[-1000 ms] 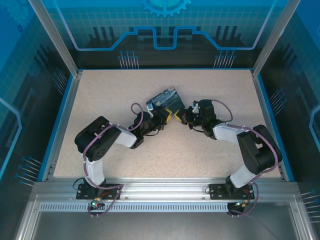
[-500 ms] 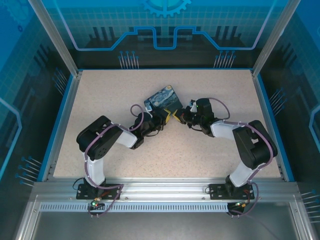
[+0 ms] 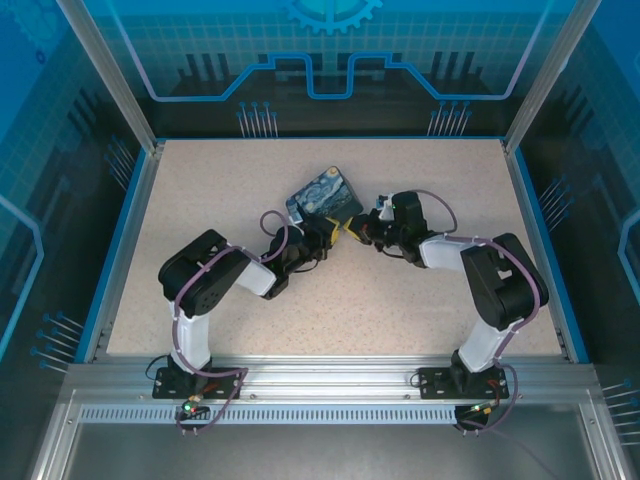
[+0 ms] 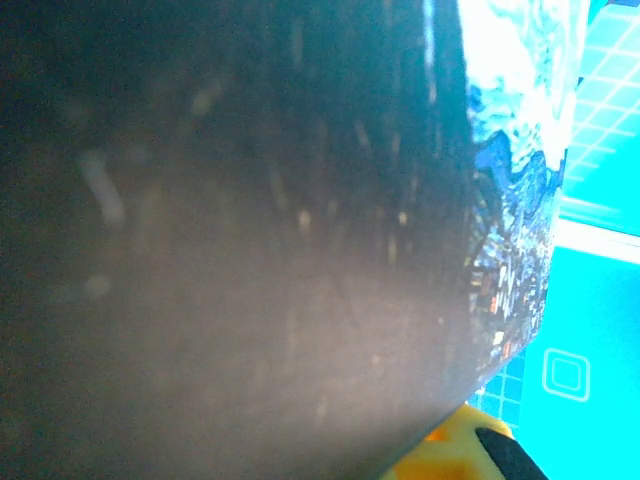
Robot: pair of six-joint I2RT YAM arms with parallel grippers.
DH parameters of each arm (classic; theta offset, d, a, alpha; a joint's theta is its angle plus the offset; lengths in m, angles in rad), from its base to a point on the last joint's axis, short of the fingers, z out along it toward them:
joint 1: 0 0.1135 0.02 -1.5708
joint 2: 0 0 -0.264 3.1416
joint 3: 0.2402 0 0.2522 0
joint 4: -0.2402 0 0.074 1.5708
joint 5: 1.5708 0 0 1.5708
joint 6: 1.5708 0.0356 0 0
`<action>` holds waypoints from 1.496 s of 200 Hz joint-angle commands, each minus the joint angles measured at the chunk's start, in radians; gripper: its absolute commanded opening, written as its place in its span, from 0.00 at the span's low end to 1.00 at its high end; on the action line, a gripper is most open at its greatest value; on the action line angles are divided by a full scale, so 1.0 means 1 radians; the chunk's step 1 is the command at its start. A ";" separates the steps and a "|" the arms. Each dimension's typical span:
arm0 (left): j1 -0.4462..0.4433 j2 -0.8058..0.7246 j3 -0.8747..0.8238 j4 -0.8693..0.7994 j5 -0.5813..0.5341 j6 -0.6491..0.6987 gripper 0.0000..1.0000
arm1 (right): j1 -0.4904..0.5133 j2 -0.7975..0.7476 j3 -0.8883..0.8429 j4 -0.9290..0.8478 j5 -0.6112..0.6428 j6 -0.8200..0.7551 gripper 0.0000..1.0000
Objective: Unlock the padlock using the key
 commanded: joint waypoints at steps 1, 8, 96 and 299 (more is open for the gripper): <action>-0.074 -0.072 0.001 0.085 0.256 -0.014 0.00 | 0.024 0.008 0.089 0.058 -0.218 -0.105 0.00; -0.070 -0.089 -0.006 0.065 0.268 -0.003 0.00 | 0.019 0.004 0.091 0.043 -0.226 -0.123 0.00; -0.053 -0.153 0.009 -0.043 0.305 0.057 0.00 | 0.039 0.010 0.081 0.094 -0.212 -0.025 0.00; 0.007 -0.235 -0.040 -0.252 0.229 0.114 0.00 | -0.022 -0.377 0.051 -0.569 -0.008 -0.422 0.68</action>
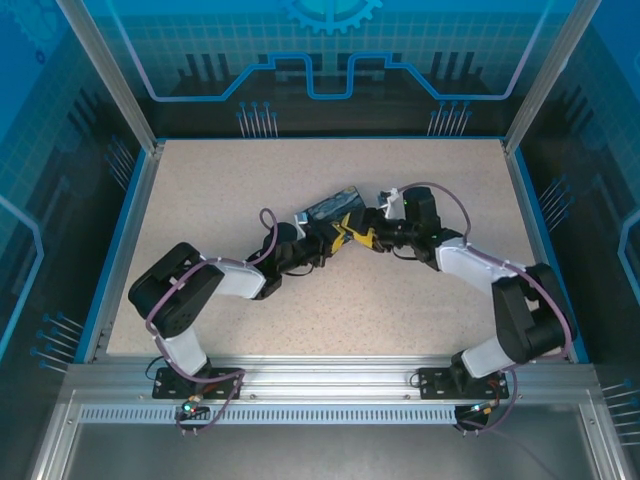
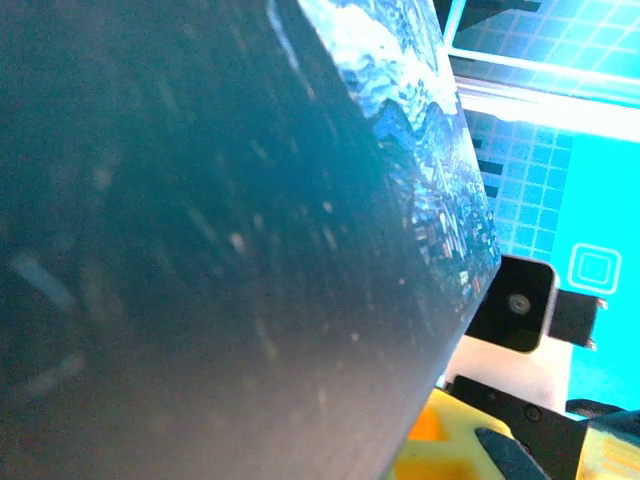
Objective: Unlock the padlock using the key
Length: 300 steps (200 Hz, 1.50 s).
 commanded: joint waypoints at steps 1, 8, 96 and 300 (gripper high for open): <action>0.009 -0.031 0.001 -0.037 0.039 0.035 0.00 | -0.006 -0.110 0.053 -0.270 0.087 -0.233 0.68; 0.011 -0.033 0.003 -0.043 0.042 0.037 0.00 | -0.002 -0.127 0.060 -0.345 0.129 -0.299 0.67; 0.041 -0.061 0.082 -0.223 0.120 0.115 0.00 | 0.225 -0.148 0.161 -0.562 0.641 -0.819 0.51; 0.079 -0.108 0.237 -0.560 0.234 0.230 0.00 | 0.290 0.007 0.108 -0.334 0.624 -0.980 0.37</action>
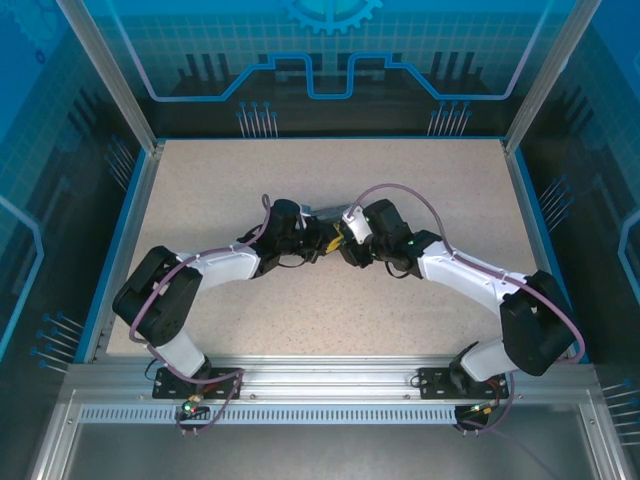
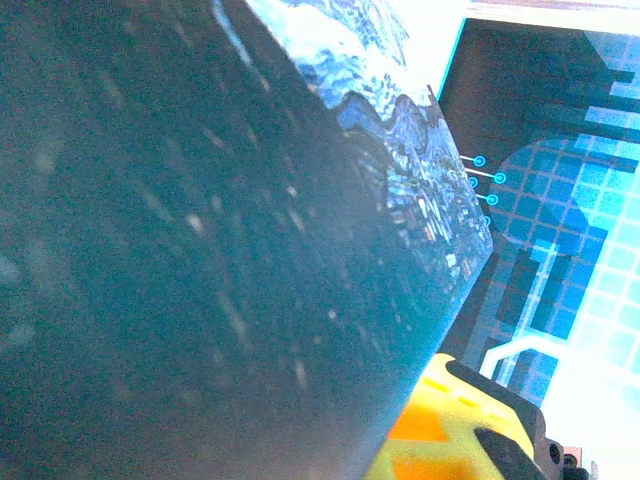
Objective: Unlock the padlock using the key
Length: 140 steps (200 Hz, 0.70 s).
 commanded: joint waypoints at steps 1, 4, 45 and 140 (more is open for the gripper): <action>0.009 -0.022 0.043 0.009 0.038 0.022 0.00 | 0.011 0.016 -0.007 0.033 0.019 -0.017 0.36; 0.008 -0.022 0.043 0.008 0.039 0.023 0.00 | 0.011 0.020 -0.007 0.035 0.020 -0.018 0.36; 0.008 -0.021 0.050 0.003 0.043 0.025 0.00 | 0.011 0.051 0.001 0.053 0.037 -0.021 0.33; 0.008 -0.018 0.044 -0.001 0.047 0.029 0.00 | -0.001 0.074 0.034 0.072 -0.016 -0.009 0.09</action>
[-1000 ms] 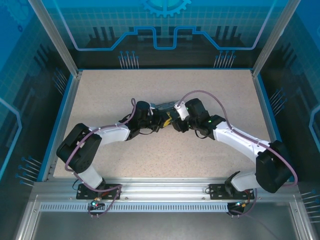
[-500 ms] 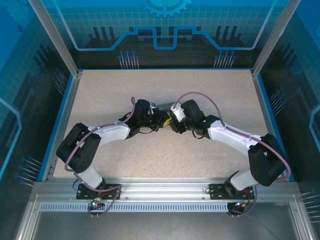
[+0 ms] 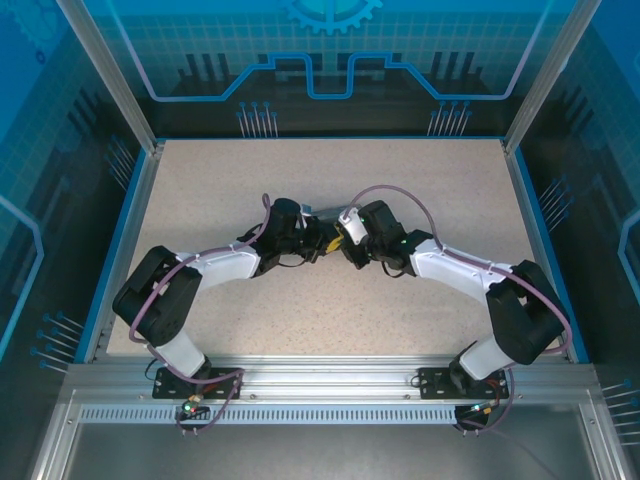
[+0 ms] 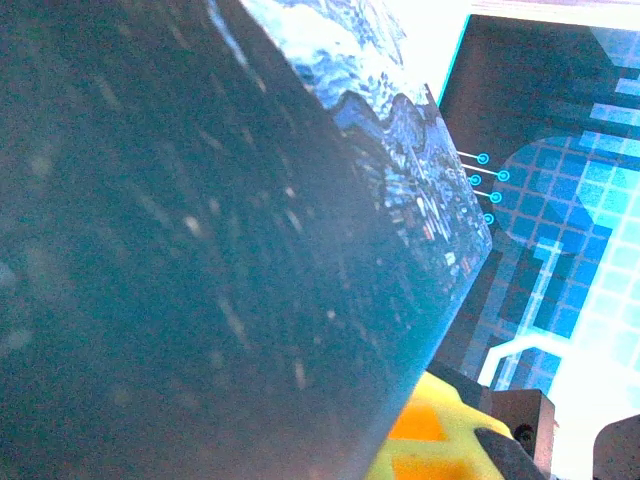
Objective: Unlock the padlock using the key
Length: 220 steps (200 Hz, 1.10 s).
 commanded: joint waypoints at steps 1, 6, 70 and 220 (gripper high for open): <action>0.007 -0.017 0.037 0.013 0.041 0.025 0.00 | 0.000 0.002 0.032 0.025 -0.036 0.005 0.08; 0.008 -0.017 0.036 0.013 0.040 0.023 0.00 | -0.004 -0.001 0.033 0.025 -0.050 0.009 0.06; 0.008 -0.006 0.008 0.038 0.036 0.022 0.00 | -0.125 -0.022 0.020 0.080 -0.441 0.149 0.00; 0.008 0.006 0.016 0.037 0.022 0.017 0.00 | -0.162 -0.249 -0.072 -0.037 -0.177 0.125 0.38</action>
